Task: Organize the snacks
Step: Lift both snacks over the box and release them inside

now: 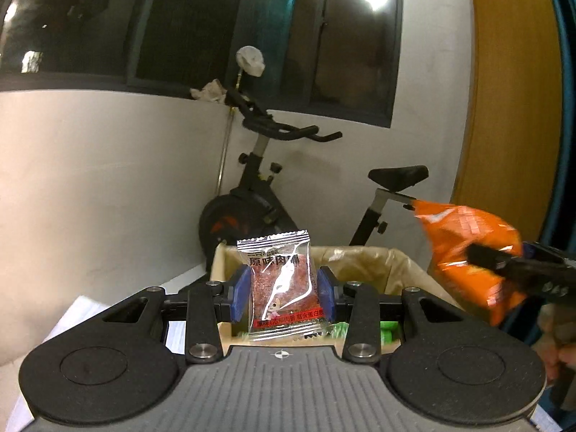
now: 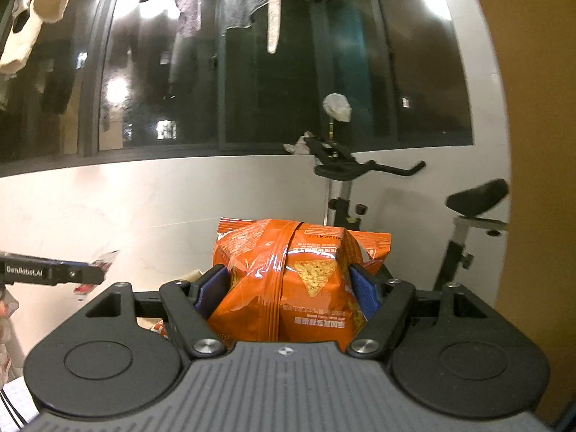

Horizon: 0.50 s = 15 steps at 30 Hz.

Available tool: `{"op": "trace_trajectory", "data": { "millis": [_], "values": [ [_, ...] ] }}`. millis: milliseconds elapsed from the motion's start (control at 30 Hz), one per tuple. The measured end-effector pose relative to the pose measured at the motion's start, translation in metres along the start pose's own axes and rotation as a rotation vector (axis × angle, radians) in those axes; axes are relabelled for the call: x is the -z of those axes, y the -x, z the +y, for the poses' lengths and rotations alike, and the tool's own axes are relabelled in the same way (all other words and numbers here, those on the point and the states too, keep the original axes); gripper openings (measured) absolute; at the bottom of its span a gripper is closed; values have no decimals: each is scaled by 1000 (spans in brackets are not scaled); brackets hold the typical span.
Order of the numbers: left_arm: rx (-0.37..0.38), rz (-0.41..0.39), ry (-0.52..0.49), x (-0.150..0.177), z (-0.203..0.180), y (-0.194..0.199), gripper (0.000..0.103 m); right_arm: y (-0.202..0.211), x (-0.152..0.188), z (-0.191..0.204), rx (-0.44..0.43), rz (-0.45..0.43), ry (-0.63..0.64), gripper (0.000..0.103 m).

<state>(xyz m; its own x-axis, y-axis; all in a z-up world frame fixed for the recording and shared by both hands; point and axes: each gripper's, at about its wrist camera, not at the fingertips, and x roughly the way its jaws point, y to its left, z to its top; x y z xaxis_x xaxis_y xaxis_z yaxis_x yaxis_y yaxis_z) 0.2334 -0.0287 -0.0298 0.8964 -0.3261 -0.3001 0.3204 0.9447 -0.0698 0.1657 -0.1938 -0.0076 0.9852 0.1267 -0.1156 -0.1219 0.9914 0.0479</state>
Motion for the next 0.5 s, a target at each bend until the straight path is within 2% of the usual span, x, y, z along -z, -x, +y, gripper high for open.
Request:
{"op": "trace_trajectory", "data": {
  "millis": [133,300,500],
  "values": [
    [-14,23,-31,-11,-6,-38,43,-48,-1,10,-12,28,69,75],
    [-25,81,-53,-13,-8,-76,43,-102,10,25,16,81,156,75],
    [-50,150,-69,-5,-2,-96,43,-143,29,28,28,196,143,75]
  ]
}}
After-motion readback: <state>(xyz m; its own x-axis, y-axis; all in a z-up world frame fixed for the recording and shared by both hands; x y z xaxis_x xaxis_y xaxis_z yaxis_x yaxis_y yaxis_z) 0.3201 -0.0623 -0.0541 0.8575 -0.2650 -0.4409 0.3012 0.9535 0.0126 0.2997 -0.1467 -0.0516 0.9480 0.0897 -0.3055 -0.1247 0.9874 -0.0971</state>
